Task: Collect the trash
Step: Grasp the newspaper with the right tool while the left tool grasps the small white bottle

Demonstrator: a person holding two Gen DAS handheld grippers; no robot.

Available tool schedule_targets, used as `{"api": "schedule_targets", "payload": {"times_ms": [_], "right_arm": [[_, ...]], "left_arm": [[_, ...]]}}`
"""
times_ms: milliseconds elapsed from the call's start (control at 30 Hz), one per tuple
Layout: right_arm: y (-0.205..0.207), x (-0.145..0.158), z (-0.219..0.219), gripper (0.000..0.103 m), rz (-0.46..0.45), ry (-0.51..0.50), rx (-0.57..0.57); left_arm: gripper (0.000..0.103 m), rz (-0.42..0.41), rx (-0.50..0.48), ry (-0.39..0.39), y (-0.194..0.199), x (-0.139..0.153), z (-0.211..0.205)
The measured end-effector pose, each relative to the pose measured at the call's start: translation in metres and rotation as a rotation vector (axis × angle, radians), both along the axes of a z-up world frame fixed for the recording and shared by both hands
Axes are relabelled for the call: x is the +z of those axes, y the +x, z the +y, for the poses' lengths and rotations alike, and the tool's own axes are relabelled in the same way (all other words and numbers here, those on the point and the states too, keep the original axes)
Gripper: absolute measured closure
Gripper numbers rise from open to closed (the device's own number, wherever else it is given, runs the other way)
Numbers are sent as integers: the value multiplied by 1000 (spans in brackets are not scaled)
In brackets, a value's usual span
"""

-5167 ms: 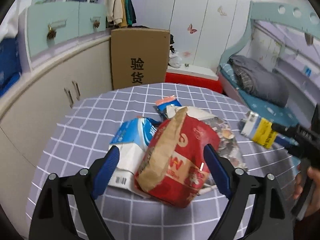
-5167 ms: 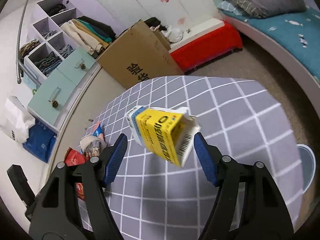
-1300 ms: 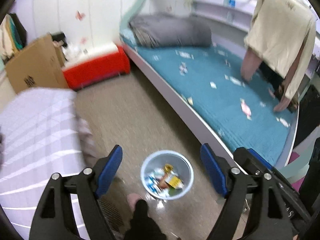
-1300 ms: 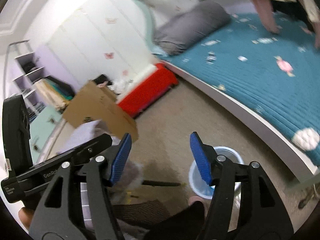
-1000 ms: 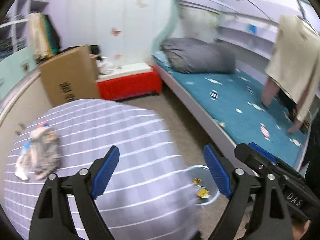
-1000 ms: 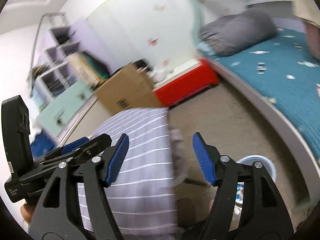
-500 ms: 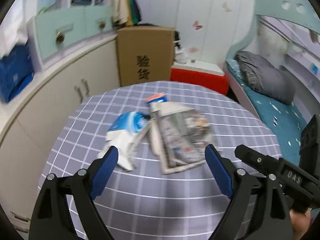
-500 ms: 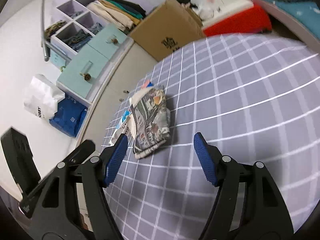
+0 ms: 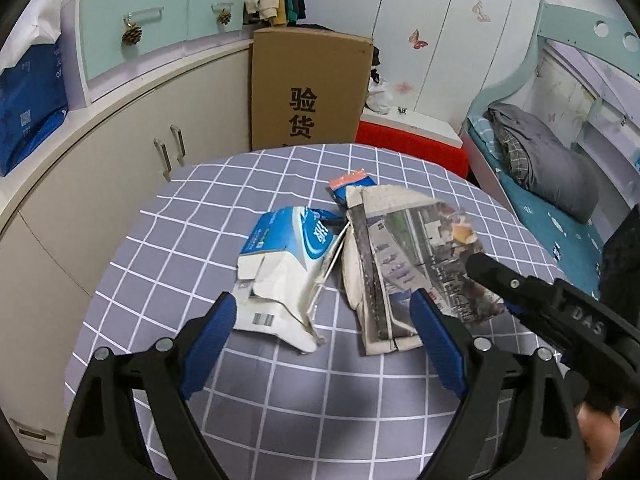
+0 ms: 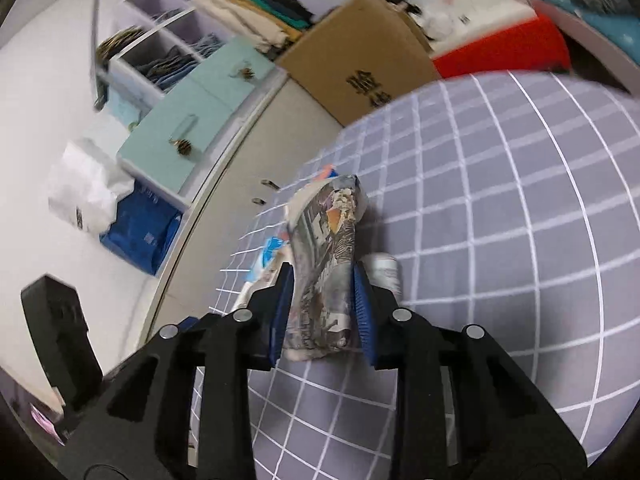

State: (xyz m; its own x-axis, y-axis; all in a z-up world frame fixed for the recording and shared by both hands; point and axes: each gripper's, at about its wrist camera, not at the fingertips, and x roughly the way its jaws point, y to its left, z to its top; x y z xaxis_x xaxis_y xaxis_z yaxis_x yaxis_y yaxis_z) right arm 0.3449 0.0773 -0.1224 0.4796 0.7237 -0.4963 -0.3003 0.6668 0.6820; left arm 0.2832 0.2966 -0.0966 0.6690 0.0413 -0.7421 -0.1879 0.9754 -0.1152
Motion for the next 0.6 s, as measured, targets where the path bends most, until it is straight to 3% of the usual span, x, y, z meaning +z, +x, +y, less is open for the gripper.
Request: {"api": "schedule_targets", "payload": {"times_ms": [200, 233, 267, 300, 600], "right_arm": [[13, -9, 19, 73, 60, 39, 75], [13, -11, 21, 77, 64, 37, 82], [13, -12, 22, 91, 63, 40, 87], [11, -12, 23, 92, 53, 43, 93], [-19, 45, -11, 96, -196, 42, 26]], "left_arm": [[17, -11, 20, -16, 0, 6, 6], [17, -11, 22, -10, 0, 7, 6], [17, -9, 22, -5, 0, 7, 6], [17, -11, 22, -4, -1, 8, 6], [17, -75, 44, -24, -5, 26, -1]]}}
